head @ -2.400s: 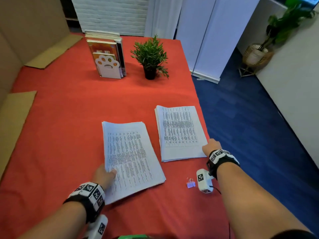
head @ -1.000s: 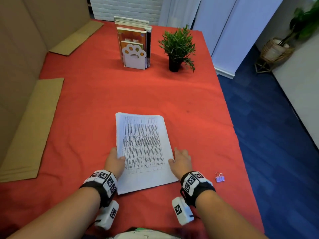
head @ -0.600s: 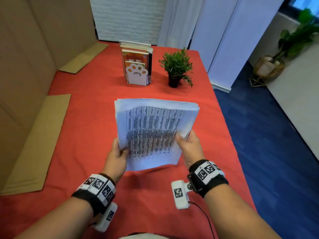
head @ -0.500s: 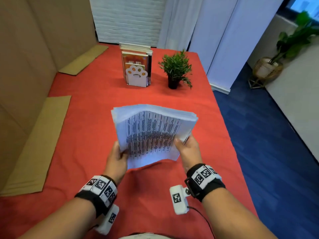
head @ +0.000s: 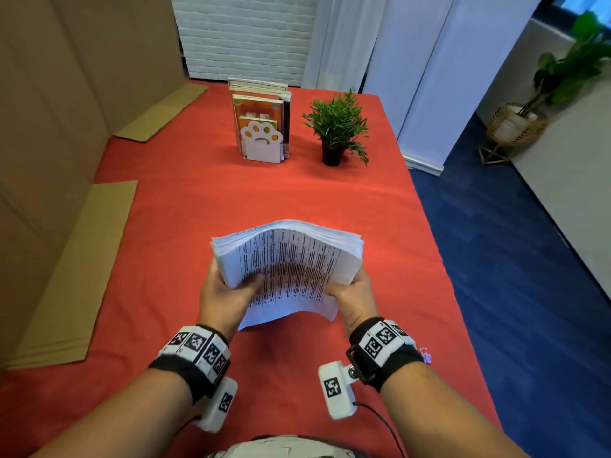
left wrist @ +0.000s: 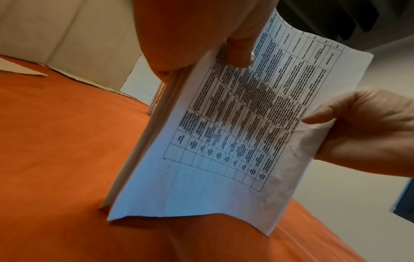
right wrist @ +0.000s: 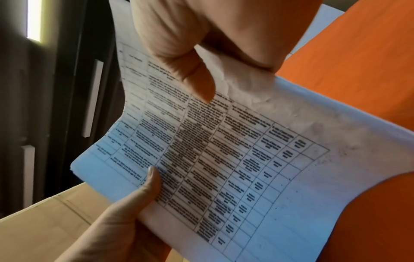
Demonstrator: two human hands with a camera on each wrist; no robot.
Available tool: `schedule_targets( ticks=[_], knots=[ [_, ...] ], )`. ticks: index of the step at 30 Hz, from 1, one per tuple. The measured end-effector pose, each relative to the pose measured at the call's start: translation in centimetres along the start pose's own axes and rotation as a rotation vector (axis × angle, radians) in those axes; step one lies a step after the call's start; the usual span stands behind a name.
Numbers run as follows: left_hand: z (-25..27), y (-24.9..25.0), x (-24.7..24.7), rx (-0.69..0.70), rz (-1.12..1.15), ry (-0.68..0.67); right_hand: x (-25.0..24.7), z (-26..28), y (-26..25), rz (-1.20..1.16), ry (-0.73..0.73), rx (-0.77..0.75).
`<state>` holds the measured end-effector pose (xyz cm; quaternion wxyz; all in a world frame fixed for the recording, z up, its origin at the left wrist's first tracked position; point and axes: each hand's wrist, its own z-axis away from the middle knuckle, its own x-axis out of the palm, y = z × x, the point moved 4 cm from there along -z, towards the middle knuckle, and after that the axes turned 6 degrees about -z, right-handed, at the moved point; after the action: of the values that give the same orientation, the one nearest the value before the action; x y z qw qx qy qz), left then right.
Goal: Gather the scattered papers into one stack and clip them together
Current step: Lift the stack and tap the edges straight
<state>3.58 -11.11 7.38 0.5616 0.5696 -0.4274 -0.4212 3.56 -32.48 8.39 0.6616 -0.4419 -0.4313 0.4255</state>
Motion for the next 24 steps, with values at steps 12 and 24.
schedule_targets(
  ticks=[12, 24],
  knots=[
    [-0.8, -1.1, -0.6, -0.103, -0.052, -0.131, 4.6, 4.3, -8.8, 1.075, 0.086, -0.878],
    [-0.4, -0.7, -0.4, -0.065, -0.054, -0.095, 9.9, 5.3, -7.0, 1.479, -0.379, -0.927]
  ],
)
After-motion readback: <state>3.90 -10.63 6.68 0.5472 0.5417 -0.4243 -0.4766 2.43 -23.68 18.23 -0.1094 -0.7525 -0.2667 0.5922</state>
